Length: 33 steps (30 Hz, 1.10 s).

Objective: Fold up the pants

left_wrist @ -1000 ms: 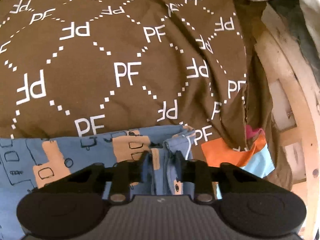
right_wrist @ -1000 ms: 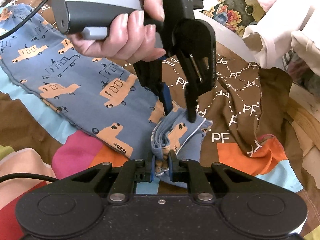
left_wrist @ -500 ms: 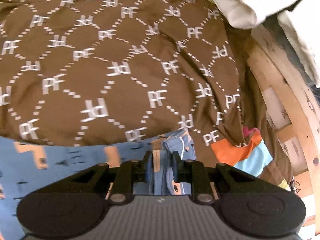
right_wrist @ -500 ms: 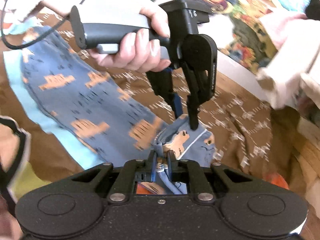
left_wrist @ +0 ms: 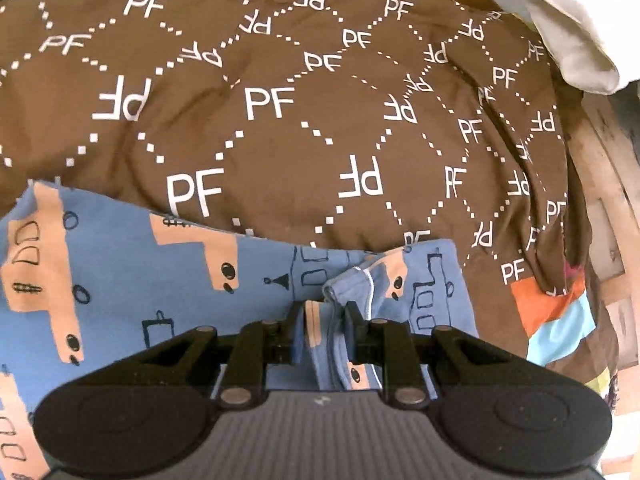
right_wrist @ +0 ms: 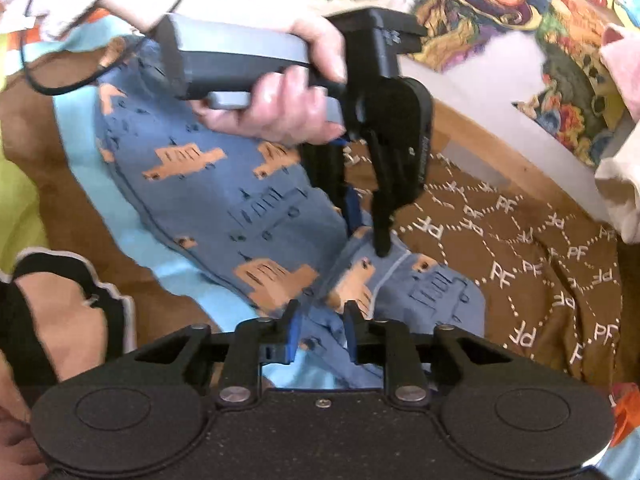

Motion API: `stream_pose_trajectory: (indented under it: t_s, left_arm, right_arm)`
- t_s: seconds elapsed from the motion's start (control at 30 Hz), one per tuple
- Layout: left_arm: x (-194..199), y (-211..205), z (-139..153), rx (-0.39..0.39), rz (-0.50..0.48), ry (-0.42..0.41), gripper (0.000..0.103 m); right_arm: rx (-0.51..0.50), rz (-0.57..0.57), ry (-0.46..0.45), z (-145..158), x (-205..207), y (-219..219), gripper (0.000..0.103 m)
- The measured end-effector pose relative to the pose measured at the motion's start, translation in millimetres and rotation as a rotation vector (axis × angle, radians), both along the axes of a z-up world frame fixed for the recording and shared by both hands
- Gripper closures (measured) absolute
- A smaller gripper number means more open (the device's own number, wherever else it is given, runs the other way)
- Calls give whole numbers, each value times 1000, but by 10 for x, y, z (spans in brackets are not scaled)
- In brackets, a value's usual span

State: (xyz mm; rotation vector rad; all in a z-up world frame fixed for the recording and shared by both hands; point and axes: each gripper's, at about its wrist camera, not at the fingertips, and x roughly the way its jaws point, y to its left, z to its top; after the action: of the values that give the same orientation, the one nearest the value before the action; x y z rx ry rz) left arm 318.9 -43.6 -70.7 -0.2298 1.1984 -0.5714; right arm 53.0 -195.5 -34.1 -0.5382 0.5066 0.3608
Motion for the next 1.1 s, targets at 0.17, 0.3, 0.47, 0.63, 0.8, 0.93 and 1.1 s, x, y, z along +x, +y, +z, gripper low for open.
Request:
stream_pose_trajectory:
  t_s: [0.17,0.3,0.47,0.63,0.8,0.93,1.1]
  left_arm:
    - [33,-37,-24,12,-24,-7,80]
    - [30,-27,-15,8,-26,-2,80]
    - [22,-47,-3,20,-24,-4,80]
    - [-4,-70,35,32,-22,-11,80]
    - [-54,-54,138,34,-28,-35,80]
    - [-55,-1,266,31,-30,-32,80]
    - [-56,143,365,75,-41,-29,80]
  right_arm:
    - [-3,3,0,-28,111,-2,62]
    - [-38,7,-1,-80,159,81,61]
    - [-37,-25,23,-113,228,103,75]
    - [24,-47,44,-90,221,68,86]
    - [196,-112,96,64,273,-84,89]
    - [288,-105,105,246,265,-96,90]
    - [370,-69,142,380,295,14,90]
